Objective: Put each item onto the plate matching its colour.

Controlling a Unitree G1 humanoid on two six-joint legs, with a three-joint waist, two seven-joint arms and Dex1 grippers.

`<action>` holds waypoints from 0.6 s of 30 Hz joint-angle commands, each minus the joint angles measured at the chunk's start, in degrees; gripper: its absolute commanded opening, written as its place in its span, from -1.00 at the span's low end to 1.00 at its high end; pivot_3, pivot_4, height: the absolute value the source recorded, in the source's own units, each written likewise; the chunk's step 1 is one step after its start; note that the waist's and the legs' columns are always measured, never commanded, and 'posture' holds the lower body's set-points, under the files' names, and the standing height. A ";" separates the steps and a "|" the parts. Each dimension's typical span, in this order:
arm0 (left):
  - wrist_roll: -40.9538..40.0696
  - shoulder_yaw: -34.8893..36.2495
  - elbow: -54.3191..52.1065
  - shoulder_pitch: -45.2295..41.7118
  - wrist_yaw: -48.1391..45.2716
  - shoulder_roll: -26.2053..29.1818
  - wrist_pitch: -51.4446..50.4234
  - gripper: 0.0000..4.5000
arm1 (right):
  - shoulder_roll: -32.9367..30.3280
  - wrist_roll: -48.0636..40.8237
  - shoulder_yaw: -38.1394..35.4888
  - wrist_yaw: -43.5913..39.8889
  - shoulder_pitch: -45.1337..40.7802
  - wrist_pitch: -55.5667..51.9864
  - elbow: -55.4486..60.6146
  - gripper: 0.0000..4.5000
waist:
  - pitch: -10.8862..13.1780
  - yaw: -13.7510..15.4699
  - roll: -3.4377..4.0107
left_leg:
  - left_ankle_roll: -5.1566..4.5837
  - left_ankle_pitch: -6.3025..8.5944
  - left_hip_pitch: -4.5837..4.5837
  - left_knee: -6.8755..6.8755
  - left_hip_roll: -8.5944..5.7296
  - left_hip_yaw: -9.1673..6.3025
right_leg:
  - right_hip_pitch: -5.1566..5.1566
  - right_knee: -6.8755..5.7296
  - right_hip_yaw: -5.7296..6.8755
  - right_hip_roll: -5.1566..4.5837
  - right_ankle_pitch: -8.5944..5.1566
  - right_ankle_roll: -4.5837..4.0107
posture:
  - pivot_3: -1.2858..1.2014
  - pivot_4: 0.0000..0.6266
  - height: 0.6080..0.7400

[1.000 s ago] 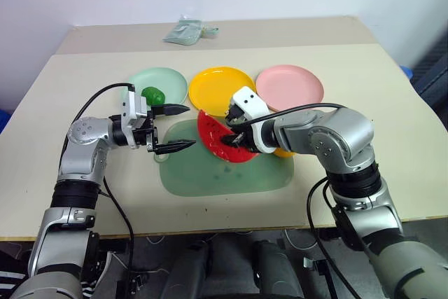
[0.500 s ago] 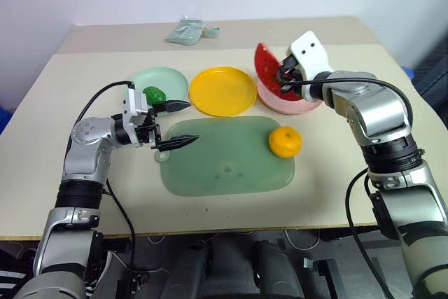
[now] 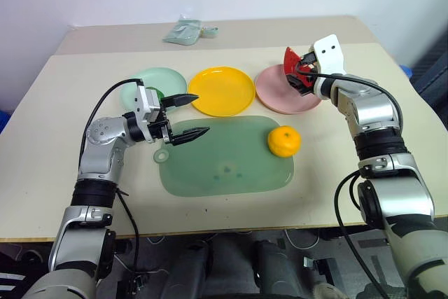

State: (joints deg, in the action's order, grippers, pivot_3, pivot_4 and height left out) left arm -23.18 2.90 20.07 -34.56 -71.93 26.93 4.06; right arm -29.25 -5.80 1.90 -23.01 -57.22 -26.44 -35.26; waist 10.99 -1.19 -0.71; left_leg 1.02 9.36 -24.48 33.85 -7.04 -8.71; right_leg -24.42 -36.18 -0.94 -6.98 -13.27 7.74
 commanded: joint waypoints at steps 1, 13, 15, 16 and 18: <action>-0.40 0.58 -2.00 -0.65 0.28 0.48 0.54 1.00 | -0.58 -0.45 -2.87 -0.45 -2.20 2.95 1.87 0.98 | 0.00 0.03 0.00 | 0.00 0.00 0.00 0.00 0.00 0.00 | 0.00 0.00 -0.01 0.00 0.00 0.01 | 0.03 -0.52 1.00; -0.25 -0.35 -2.57 -0.26 -1.05 0.83 -0.78 1.00 | -0.43 -18.19 -13.24 -15.31 14.05 3.39 35.05 0.98 | 0.01 0.15 0.01 | -0.03 0.03 0.00 0.07 0.01 0.01 | 0.03 0.00 -0.05 0.00 0.03 0.06 | 0.03 -0.52 1.00; -0.06 -1.21 -2.45 -1.09 -0.36 -0.55 -1.25 1.00 | -3.74 -19.03 -12.19 -21.47 21.02 4.92 41.51 0.98 | 0.00 0.26 0.01 | -0.03 0.03 0.01 0.09 0.01 0.04 | 0.03 0.00 -0.08 0.00 0.03 0.06 | 0.03 -0.52 1.00; 0.02 -1.81 -2.62 -1.41 -0.07 -1.22 -1.59 1.00 | -5.61 -19.44 -11.50 -24.25 24.51 4.92 44.75 0.98 | 0.00 0.78 0.00 | -0.03 0.03 0.00 0.10 0.01 0.05 | 0.04 0.01 -0.08 0.00 0.03 0.06 | 0.03 -0.52 1.00; 0.75 -2.96 -2.60 -1.88 0.39 -2.30 -1.30 1.00 | -8.63 -20.61 -11.09 -28.51 29.72 5.03 48.81 0.98 | 0.01 0.82 -0.01 | -0.07 0.06 0.00 0.13 -0.01 0.02 | 0.12 0.06 -0.05 0.00 0.04 0.11 | 0.03 -0.52 1.00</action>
State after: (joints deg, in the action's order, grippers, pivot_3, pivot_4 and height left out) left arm -22.80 0.70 19.02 -34.84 -71.97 25.09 2.66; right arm -36.45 -24.57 -8.57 -48.33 -28.07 -22.66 9.30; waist 11.00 -0.37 -0.72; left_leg 0.94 9.43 -24.49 33.99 -7.06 -8.66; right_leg -24.29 -36.09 -1.02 -7.00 -13.21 7.89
